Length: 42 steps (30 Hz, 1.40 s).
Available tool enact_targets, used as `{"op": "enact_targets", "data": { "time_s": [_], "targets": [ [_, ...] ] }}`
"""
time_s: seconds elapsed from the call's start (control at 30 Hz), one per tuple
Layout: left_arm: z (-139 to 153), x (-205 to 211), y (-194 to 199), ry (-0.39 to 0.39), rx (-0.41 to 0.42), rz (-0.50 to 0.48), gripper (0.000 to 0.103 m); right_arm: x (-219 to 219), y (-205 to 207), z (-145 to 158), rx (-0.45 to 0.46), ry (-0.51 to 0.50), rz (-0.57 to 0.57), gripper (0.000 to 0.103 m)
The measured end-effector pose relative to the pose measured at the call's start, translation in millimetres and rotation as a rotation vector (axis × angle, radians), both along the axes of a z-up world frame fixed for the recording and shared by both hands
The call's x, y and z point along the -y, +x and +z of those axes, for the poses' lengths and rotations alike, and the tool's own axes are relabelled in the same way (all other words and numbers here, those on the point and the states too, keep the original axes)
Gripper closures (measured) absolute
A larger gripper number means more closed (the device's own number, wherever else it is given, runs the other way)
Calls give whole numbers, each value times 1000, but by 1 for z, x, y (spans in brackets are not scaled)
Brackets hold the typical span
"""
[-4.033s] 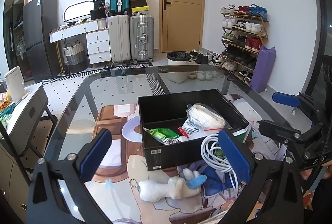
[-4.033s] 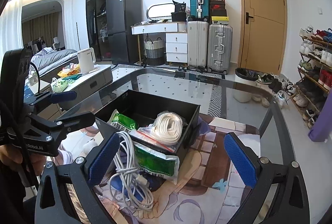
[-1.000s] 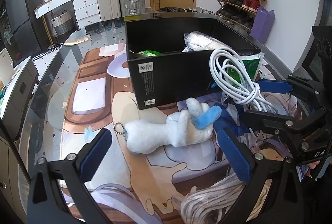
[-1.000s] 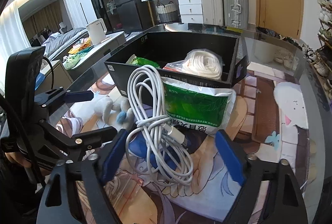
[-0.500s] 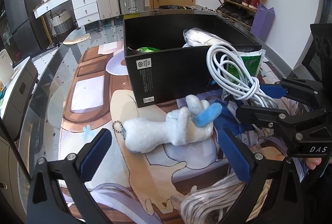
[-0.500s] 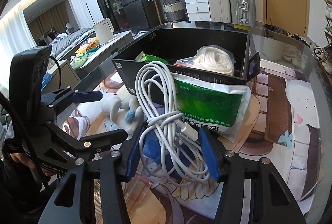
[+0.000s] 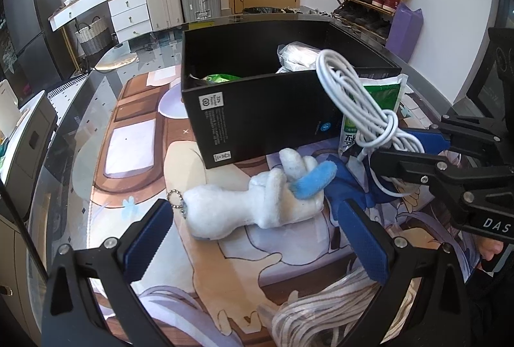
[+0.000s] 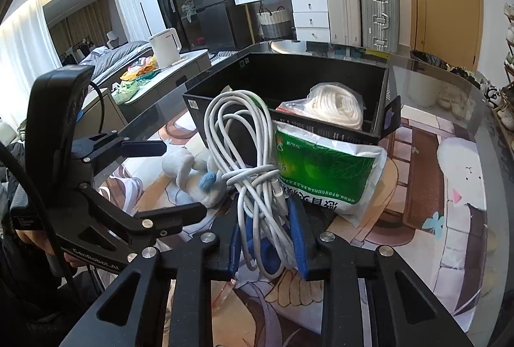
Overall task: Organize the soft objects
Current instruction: 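Close the left gripper on the white plush toy while the right holds the cable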
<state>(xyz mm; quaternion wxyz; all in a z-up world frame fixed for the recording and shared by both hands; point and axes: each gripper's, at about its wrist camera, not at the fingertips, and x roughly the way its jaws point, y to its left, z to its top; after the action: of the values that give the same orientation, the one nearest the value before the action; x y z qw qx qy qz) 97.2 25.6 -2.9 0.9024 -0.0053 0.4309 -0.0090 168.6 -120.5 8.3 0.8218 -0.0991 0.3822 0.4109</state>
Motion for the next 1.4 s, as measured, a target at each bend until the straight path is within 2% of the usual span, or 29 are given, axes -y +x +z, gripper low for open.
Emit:
{"op": "enact_targets", "data": {
  "time_s": [0.63, 0.83, 1.0, 1.4],
  "targets": [
    [-14, -1, 16, 11, -76, 49, 0, 8, 0, 7, 13, 20, -8, 77],
    [-14, 2, 15, 31, -66, 41, 1, 9, 0, 7, 13, 21, -9, 77],
    [-12, 5, 12, 39, -50, 35, 9, 9, 0, 8, 15, 22, -10, 77],
    [-4, 9, 6, 66, -2, 17, 10, 13, 0, 12, 23, 33, -15, 77]
  ]
}}
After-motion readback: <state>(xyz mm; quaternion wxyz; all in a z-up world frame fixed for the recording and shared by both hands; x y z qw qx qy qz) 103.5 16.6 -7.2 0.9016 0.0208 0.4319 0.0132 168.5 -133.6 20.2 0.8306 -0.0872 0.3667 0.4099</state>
